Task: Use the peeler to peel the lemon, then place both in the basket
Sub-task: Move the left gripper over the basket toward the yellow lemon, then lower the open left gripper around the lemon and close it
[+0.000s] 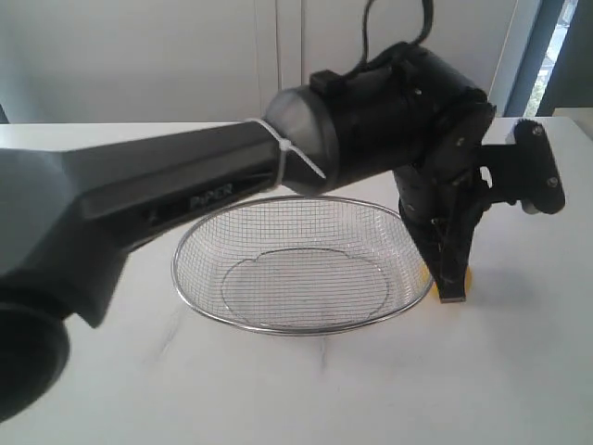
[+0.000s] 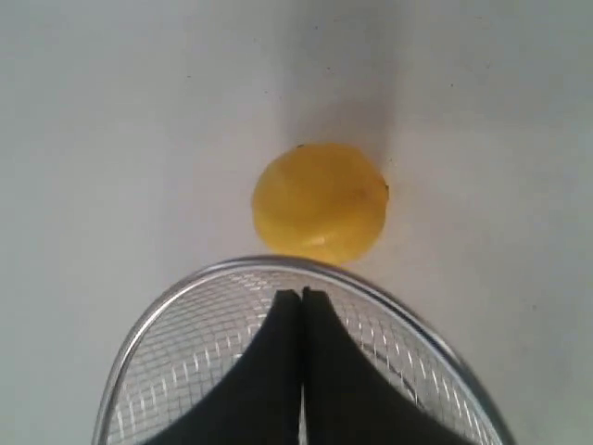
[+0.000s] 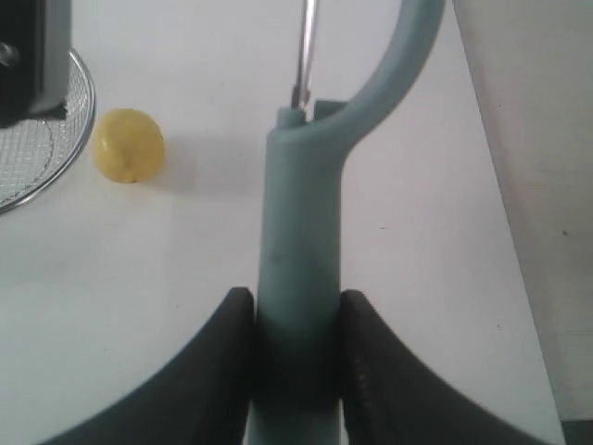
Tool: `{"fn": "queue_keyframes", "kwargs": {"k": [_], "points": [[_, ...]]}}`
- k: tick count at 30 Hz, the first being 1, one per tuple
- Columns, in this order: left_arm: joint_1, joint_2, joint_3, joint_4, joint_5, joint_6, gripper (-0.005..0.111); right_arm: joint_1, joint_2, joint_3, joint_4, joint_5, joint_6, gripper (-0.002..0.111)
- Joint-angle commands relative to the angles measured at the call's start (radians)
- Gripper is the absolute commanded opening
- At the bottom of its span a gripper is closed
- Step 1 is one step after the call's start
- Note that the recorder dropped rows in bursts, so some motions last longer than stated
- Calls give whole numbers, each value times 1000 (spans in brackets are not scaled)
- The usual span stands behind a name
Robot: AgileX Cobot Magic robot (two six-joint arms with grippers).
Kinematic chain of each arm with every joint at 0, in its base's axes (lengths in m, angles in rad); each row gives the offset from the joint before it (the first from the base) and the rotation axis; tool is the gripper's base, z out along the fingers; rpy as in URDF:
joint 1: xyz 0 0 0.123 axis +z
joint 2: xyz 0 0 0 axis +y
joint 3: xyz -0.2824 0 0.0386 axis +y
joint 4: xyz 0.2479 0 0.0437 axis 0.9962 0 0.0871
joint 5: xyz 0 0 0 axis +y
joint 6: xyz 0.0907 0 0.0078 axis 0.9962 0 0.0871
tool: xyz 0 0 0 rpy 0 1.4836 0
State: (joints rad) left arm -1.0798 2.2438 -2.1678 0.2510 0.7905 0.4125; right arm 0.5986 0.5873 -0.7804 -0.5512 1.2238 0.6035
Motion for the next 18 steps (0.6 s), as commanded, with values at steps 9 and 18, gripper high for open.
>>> {"fn": "queue_keyframes", "kwargs": {"k": [9, 18], "points": [[-37, 86, -79, -42, -81, 204, 13, -4, -39, 0, -29, -3, 30, 0], [-37, 100, -79, -52, -170, 270, 103, -4, -39, 0, -29, -3, 30, 0]]}}
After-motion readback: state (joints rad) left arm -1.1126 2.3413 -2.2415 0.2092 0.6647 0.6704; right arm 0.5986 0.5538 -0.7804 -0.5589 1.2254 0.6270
